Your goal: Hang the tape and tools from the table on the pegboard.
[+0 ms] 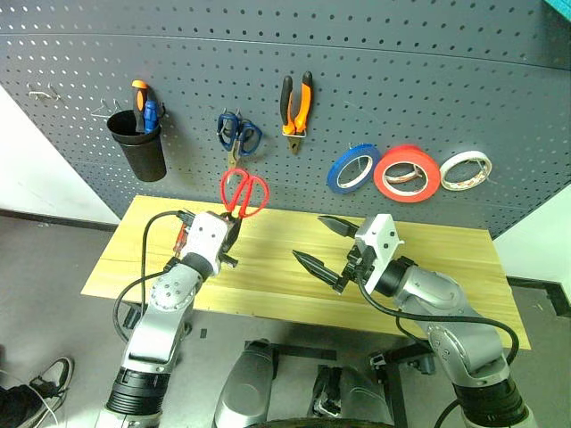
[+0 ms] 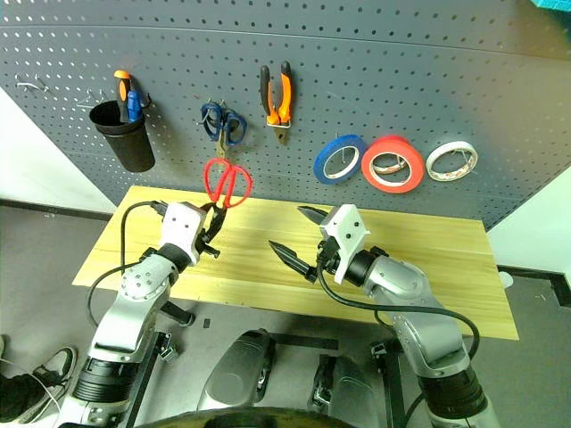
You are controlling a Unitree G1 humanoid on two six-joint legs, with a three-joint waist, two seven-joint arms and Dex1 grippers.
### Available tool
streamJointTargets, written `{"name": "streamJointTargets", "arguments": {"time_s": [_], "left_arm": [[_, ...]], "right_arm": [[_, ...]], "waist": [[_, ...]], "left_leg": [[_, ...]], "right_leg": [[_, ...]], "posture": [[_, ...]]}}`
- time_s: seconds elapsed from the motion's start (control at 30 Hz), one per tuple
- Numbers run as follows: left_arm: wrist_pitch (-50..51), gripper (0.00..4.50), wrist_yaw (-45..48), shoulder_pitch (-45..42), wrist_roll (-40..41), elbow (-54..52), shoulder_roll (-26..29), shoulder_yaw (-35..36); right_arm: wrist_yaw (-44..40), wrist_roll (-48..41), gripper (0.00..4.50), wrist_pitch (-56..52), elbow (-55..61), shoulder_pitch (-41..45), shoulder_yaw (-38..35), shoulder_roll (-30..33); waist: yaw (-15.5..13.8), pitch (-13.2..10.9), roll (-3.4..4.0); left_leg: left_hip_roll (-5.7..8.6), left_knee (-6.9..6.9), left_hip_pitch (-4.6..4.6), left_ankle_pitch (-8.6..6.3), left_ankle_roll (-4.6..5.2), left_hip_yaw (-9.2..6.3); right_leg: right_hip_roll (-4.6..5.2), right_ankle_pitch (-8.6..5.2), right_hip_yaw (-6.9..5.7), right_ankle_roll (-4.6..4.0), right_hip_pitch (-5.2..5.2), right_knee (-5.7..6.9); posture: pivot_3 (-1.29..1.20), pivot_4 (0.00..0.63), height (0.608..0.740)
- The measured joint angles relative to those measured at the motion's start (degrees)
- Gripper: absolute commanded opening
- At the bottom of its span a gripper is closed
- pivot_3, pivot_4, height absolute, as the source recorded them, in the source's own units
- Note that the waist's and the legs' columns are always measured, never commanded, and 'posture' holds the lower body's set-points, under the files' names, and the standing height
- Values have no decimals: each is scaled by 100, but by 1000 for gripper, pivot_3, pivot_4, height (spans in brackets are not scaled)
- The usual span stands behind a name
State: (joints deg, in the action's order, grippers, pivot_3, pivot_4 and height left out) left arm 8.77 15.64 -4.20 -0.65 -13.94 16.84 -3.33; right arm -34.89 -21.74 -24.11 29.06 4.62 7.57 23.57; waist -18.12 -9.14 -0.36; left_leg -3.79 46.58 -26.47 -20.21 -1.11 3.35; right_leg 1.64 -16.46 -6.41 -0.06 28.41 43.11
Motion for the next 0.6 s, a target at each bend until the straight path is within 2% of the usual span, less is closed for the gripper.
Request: {"name": "streamJointTargets", "arguments": {"time_s": [0.27, 0.6], "left_arm": [[-1546, 1047, -99, -40, 12, 603, -140, 101], [-2460, 1047, -215, -1528, 150, 2154, -382, 329]], "right_arm": [[-22, 5, 4500, 0, -3, 4, -2, -1], [-30, 23, 4500, 4, -38, 32, 0, -1]], "waist": [[-15, 1, 0], [-18, 3, -3]], "left_leg": [[1, 1, 0, 0, 0, 1], [4, 2, -2, 0, 0, 1]], "right_leg": [[0, 0, -2, 1, 0, 0], [-2, 2, -5, 2, -2, 0]], "posture": [[334, 109, 676], [314, 111, 676]]}}
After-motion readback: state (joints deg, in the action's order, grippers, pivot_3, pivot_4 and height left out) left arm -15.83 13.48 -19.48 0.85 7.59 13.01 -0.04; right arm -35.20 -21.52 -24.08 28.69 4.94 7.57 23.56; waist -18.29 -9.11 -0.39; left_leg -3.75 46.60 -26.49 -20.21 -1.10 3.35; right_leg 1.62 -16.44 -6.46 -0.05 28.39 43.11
